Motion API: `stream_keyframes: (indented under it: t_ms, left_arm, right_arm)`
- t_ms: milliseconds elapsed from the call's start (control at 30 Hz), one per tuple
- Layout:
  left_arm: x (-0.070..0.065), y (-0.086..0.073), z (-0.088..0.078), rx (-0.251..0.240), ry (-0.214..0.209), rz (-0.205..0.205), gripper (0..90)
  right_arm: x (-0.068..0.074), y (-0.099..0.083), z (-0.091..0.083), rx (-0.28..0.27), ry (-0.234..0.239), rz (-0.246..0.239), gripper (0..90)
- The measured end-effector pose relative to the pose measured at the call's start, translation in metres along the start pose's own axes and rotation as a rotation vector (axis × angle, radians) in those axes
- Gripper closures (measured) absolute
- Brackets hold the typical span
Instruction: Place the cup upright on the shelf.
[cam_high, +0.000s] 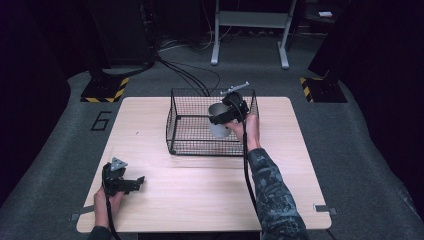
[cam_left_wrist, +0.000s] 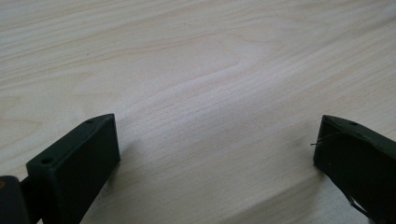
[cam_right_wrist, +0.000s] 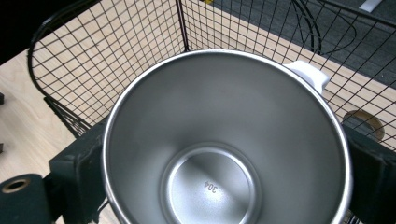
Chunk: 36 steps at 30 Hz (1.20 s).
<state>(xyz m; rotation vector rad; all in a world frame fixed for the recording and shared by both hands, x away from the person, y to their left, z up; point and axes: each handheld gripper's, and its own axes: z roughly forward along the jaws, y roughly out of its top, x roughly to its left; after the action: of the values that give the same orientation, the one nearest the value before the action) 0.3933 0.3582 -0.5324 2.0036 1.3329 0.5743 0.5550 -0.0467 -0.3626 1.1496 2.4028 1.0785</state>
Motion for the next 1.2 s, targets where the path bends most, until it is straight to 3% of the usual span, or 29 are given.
stream_keyframes:
  t_ms: [733, 1200]
  left_arm:
    - [0.0, 0.0, 0.0, 0.0, 0.0, -0.002, 0.1]
    - [0.0, 0.0, 0.0, 0.0, 0.0, -0.003, 0.1]
  right_arm:
    - [-0.015, -0.003, 0.029, 0.052, -0.032, 0.033, 6.3]
    - [-0.026, -0.008, 0.061, 0.117, -0.064, 0.069, 6.2]
